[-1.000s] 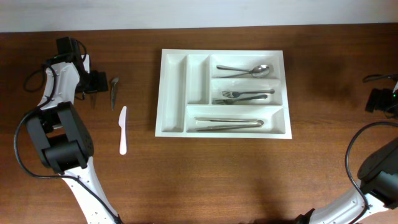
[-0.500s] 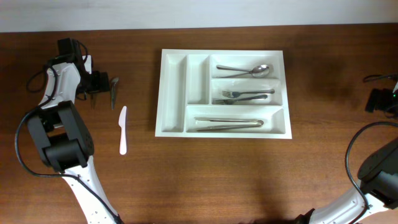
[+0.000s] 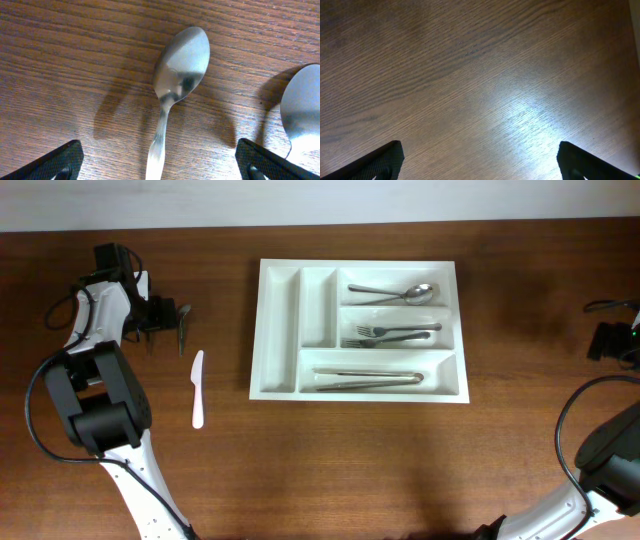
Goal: Pack container
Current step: 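Lower the left gripper and grasp the upper silver spoon's handle, then carry the spoon right and lower it into the tray's left compartment, then release the spoon and move the left gripper back over the second spoon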
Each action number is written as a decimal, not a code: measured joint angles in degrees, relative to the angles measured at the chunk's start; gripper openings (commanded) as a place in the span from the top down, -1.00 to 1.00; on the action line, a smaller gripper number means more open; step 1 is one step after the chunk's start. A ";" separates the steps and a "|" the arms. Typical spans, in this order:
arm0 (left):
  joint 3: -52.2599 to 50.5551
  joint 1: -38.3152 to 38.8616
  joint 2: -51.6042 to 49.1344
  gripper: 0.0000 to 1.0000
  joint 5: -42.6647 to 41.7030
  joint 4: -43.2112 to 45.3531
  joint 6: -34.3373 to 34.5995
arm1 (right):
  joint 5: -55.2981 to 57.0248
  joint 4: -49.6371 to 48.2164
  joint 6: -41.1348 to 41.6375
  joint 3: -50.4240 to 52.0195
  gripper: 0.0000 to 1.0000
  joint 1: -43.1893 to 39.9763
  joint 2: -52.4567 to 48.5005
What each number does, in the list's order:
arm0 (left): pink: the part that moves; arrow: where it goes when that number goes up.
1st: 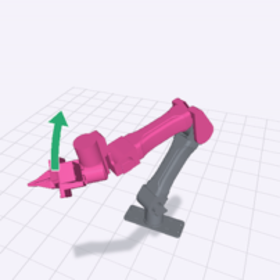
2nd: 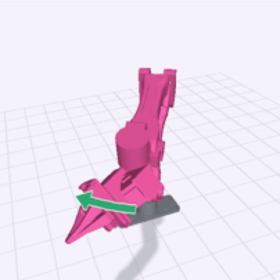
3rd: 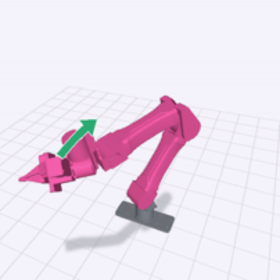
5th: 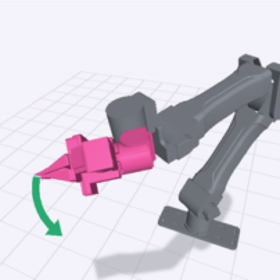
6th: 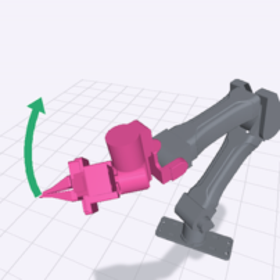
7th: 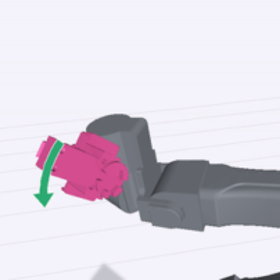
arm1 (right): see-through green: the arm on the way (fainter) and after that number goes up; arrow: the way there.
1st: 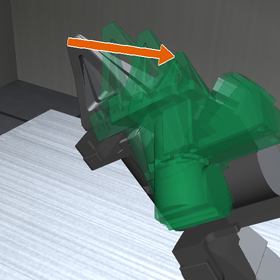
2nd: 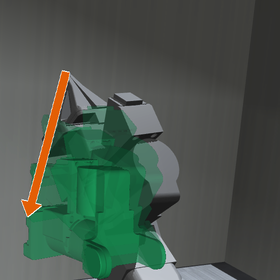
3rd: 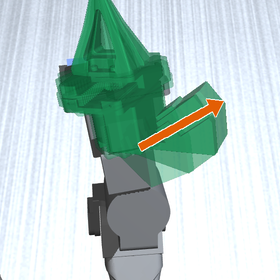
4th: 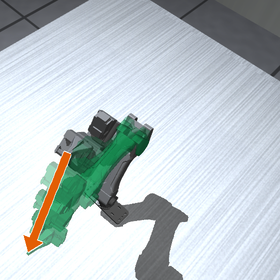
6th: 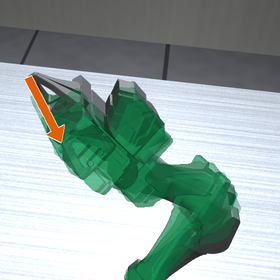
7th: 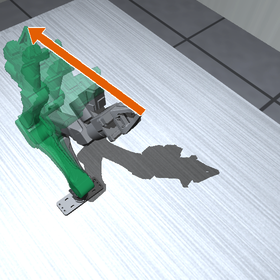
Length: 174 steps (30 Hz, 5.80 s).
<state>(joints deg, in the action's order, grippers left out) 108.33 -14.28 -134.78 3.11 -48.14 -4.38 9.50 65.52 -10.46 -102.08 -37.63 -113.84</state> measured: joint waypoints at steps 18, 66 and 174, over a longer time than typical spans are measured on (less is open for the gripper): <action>0.57 0.02 -1.01 -0.70 -1.88 0.24 -0.35 | 0.00 0.00 -0.02 0.00 -0.97 0.00 0.00; 0.94 0.07 -1.62 0.73 -2.89 2.29 -0.57 | 0.00 0.00 -0.02 0.00 -0.97 0.00 0.00; 46.97 24.85 -10.05 -0.29 -15.72 -28.83 6.97 | 0.00 0.00 -0.02 0.00 -0.97 0.00 0.00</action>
<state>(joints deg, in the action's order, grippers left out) 155.30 10.57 -144.84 -12.60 -76.97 2.59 9.50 65.52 -10.48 -102.08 -37.63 -113.84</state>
